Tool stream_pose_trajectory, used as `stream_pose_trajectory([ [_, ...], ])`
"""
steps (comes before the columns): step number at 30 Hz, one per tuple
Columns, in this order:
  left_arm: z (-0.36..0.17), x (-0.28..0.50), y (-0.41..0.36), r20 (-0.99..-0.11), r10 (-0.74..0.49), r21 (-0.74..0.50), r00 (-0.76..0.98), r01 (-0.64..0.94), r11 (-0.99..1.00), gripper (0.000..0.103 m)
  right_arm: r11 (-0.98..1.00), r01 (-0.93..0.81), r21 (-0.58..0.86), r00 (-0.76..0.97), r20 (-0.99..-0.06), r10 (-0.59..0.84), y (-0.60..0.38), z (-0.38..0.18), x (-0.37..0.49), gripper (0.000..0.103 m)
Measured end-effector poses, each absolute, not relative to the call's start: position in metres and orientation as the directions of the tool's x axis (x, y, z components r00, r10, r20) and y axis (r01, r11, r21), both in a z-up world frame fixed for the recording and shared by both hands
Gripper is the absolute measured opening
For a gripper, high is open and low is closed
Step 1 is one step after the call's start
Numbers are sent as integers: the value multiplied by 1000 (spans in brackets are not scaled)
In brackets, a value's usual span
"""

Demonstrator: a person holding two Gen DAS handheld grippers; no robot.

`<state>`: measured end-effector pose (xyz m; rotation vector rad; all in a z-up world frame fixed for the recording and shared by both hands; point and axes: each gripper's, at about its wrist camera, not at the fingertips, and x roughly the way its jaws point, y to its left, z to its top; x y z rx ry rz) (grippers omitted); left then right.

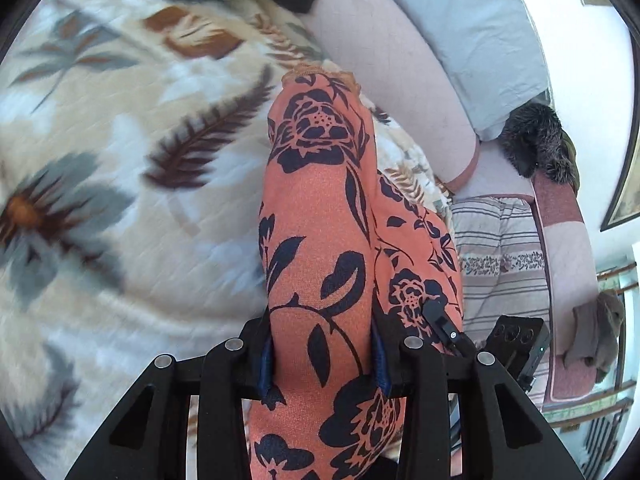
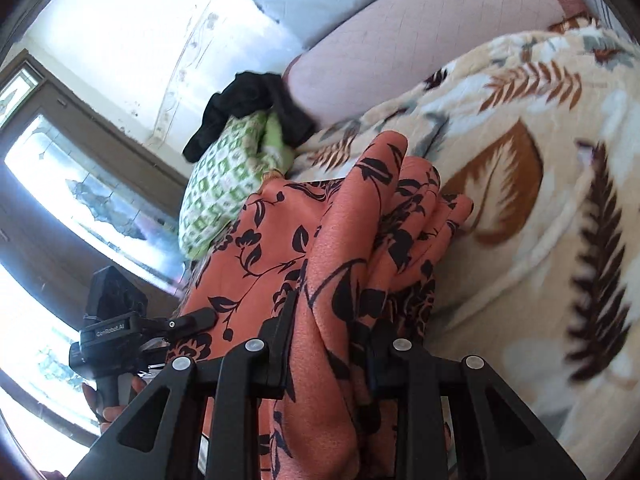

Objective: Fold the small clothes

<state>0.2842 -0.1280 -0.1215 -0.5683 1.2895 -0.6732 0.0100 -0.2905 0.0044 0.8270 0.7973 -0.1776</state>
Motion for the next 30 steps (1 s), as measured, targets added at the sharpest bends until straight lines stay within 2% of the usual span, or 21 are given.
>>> stream_pose_trajectory([
  [4,-146,250,-77,-717,-687,-685,114,69,726,41,652,475,591,659,-730,181,-259,-32,-6,29],
  [5,-157,247,-71,-754,-647,-646,108,52,762,44,655,520,548,612,-774,162,-255,-47,-9,32],
  [6,-167,243,-63,-770,-631,-631,94,35,775,47,657,542,524,583,-798,156,-252,-56,-12,41],
  [7,-171,241,-56,-750,-655,-657,86,17,754,52,652,551,521,581,-800,149,-253,-60,-15,43],
  [8,-171,239,-47,-729,-680,-682,79,-11,731,52,640,558,528,592,-794,139,-255,-56,-20,45],
  [9,-165,235,-40,-719,-690,-694,83,-25,720,51,632,570,524,587,-799,132,-256,-51,-20,52],
  [15,-84,220,-36,-746,-606,-588,275,154,794,49,621,582,526,643,-765,46,-280,-10,-17,55],
  [17,-65,222,-53,-765,-563,-528,312,195,826,50,643,585,494,616,-787,44,-286,-13,4,56],
  [19,-55,227,-79,-799,-503,-444,328,241,863,49,669,609,427,552,-833,30,-290,-25,27,54],
  [20,-51,235,-93,-817,-470,-403,333,253,879,49,684,608,404,528,-848,31,-292,-29,40,36],
  [21,-50,240,-103,-833,-441,-367,333,264,892,49,700,589,404,530,-847,43,-292,-30,48,6],
  [25,-63,271,-141,-889,-297,-226,347,230,946,49,787,477,392,630,-776,5,-282,-8,59,7],
  [27,-84,287,-150,-923,-196,-136,332,194,972,52,783,521,341,570,-821,-22,-290,-28,59,7],
  [28,-99,294,-149,-940,-182,-135,288,175,975,54,771,553,316,510,-860,-14,-295,-44,61,8],
  [29,-103,297,-146,-941,-202,-165,270,154,974,57,750,595,288,430,-903,6,-302,-66,59,16],
  [30,-97,296,-140,-933,-232,-201,276,136,970,57,732,612,300,423,-906,18,-306,-71,55,29],
])
